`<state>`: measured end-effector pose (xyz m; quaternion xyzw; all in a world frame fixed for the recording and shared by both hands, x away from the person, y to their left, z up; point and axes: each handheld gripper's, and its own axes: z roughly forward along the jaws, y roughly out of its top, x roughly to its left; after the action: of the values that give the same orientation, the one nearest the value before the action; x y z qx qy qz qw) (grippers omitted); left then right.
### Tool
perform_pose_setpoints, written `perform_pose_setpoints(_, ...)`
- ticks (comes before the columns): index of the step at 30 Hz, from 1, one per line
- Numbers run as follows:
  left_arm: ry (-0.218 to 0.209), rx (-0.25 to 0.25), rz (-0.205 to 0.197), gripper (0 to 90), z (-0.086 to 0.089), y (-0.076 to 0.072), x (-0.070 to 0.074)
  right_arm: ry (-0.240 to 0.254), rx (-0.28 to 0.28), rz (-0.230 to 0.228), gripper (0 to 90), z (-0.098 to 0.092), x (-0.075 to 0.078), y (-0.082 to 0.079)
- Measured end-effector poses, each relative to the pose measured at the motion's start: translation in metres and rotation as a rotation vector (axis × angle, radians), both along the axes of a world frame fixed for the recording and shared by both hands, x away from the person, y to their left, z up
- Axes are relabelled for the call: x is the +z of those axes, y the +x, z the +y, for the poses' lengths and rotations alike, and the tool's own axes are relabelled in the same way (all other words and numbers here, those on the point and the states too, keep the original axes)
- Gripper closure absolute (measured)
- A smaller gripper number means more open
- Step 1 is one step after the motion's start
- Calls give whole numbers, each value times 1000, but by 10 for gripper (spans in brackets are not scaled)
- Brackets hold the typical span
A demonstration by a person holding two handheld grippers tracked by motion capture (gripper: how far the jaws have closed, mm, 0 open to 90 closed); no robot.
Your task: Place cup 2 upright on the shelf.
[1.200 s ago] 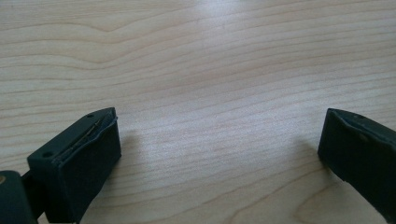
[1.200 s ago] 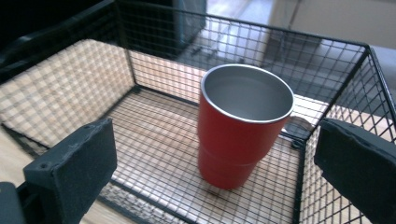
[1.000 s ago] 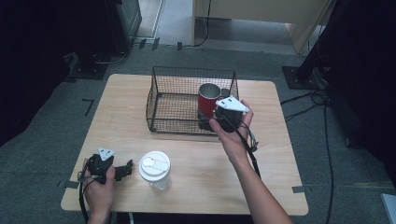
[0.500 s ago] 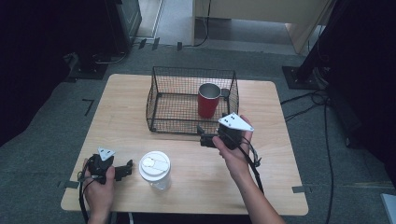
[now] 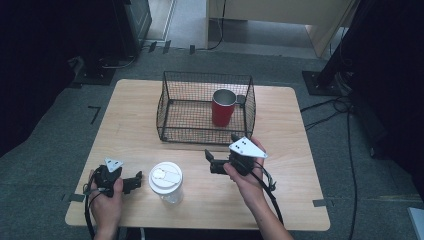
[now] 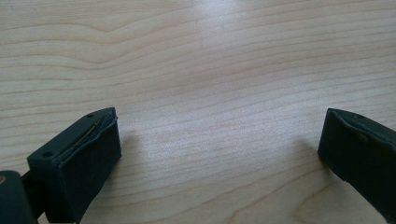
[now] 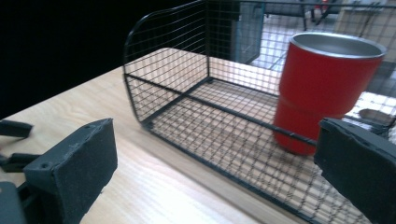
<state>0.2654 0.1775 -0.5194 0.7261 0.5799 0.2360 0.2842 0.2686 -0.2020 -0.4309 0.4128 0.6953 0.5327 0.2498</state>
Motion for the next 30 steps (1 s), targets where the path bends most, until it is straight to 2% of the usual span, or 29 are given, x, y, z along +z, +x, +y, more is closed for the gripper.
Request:
perform_pose_setpoints(10,0,0,1,0,0,0,0,17,46,24,0,7,-10,-16)
perform_pose_setpoints(17,0,0,1,0,0,0,0,17,94,10,0,10,-18,-27)
perform_pose_setpoints(26,0,0,1,0,0,0,0,59,152,21,0,11,-27,-37)
perform_pose_setpoints(30,1,0,1,0,0,0,0,72,187,44,0,18,-31,-42)
